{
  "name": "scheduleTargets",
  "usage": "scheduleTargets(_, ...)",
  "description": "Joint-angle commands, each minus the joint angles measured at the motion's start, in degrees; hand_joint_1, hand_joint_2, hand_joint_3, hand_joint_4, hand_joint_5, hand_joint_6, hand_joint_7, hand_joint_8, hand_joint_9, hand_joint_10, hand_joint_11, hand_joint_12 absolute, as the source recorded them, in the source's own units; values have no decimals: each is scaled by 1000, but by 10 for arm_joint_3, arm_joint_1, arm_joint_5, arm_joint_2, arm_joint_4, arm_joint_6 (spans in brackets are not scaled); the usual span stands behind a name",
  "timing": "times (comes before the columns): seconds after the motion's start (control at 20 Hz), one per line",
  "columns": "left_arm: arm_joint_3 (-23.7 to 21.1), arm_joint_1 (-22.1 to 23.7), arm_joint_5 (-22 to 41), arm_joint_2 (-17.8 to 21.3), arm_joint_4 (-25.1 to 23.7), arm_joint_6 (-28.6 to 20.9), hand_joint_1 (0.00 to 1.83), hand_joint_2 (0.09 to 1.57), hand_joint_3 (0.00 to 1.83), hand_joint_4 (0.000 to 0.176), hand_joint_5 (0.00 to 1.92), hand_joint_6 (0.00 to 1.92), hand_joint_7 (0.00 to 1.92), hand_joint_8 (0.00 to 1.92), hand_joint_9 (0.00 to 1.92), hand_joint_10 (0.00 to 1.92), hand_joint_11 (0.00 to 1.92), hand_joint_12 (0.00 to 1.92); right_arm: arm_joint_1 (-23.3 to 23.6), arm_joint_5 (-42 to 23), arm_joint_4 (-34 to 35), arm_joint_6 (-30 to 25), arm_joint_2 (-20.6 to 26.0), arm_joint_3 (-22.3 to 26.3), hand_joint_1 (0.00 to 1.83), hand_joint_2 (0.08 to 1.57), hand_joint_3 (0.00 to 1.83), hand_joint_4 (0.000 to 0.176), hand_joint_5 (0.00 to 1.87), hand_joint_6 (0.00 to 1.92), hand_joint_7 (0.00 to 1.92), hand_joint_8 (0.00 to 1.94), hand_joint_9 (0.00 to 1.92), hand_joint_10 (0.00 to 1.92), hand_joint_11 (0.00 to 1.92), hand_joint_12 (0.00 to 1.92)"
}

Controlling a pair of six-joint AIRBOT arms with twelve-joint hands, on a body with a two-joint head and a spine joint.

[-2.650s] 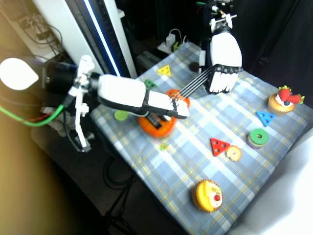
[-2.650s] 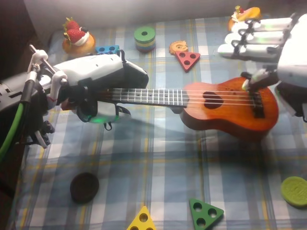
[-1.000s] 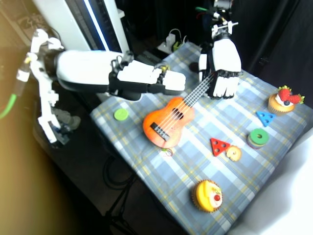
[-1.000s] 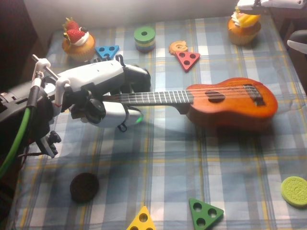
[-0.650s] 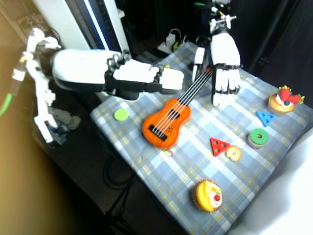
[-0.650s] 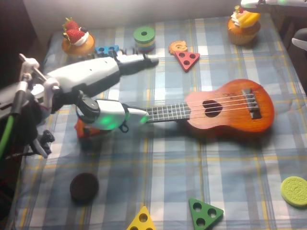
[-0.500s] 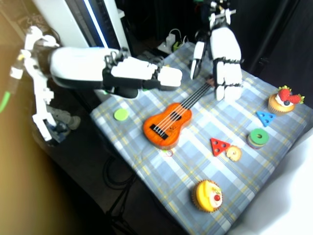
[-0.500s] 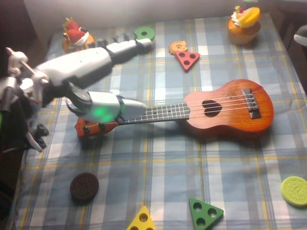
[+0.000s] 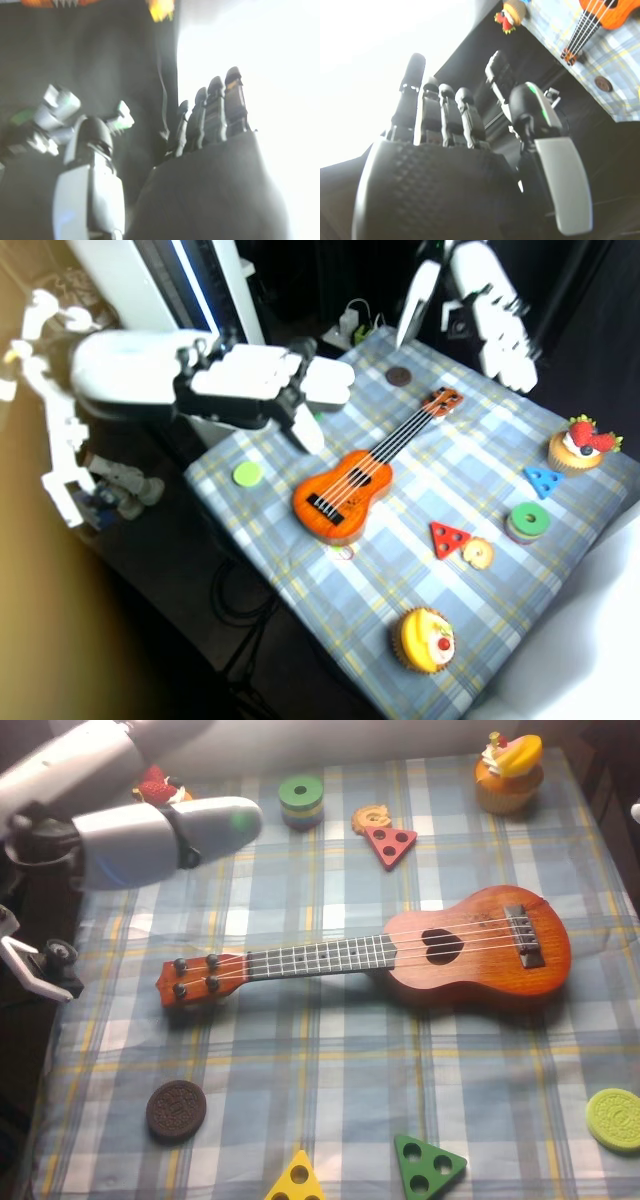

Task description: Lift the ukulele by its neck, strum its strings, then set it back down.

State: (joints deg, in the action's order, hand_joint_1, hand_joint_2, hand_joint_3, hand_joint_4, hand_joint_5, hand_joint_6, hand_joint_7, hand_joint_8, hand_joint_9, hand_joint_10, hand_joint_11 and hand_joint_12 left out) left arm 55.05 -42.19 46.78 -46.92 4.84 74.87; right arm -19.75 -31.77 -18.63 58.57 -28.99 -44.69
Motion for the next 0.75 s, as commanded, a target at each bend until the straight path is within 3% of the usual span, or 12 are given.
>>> scheduleTargets(0.0,3,1,104,3,-3,-23,617,1196,6,43,0,0,0,0,0,0,0,0,2,-89,25,13,7,3,517,1376,1,0,0,0,0,0,0,0,0,475)
scheduleTargets(0.1,7,-11,149,9,-4,-64,610,1210,10,43,0,0,0,0,0,0,0,0,-11,-112,40,14,12,6,538,1361,0,9,0,0,0,0,0,0,0,253)
scheduleTargets(0.15,10,-18,175,11,-4,-88,527,1229,16,77,0,0,0,0,0,0,0,0,-18,-122,50,16,13,6,527,1351,0,11,0,0,0,0,0,0,0,178)
scheduleTargets(0.2,13,-23,200,13,-4,-107,575,1227,11,85,0,0,0,0,0,0,0,0,-26,-132,59,18,13,7,523,1326,0,6,0,0,0,0,0,0,0,199)
scheduleTargets(0.3,14,-33,246,16,0,-132,553,1187,0,129,0,0,0,0,0,0,0,0,-49,-164,87,37,13,10,521,1293,0,7,0,0,0,0,0,0,0,199)
scheduleTargets(0.35,11,-39,275,20,5,-135,516,1214,5,115,0,0,0,0,0,0,0,0,-74,-201,114,53,14,14,503,1272,0,7,0,0,0,0,0,0,0,231)
scheduleTargets(0.4,7,-47,296,24,9,-136,492,1222,7,133,0,0,0,0,0,0,0,0,-98,-232,131,58,14,15,516,1254,0,14,0,0,0,0,0,0,0,144)
scheduleTargets(0.45,4,-54,317,28,12,-137,449,1244,15,123,0,0,0,0,0,0,0,0,-122,-267,148,58,14,16,519,1226,0,12,0,0,0,0,0,0,0,28)
scheduleTargets(0.5,-1,-61,344,33,17,-138,378,1243,8,97,0,0,0,0,0,0,0,0,-156,-313,172,60,13,18,523,1166,0,25,0,0,0,0,0,0,0,0)
scheduleTargets(0.55,-2,-66,364,34,21,-140,411,1225,0,123,0,0,0,0,0,0,0,0,-182,-346,190,61,13,18,487,1168,0,13,0,0,0,0,0,0,0,0)
scheduleTargets(0.7,-3,-81,439,34,30,-158,502,1250,7,130,0,0,0,0,0,0,0,0,-235,-442,226,61,14,23,517,1184,0,0,0,0,0,0,0,0,0,0)
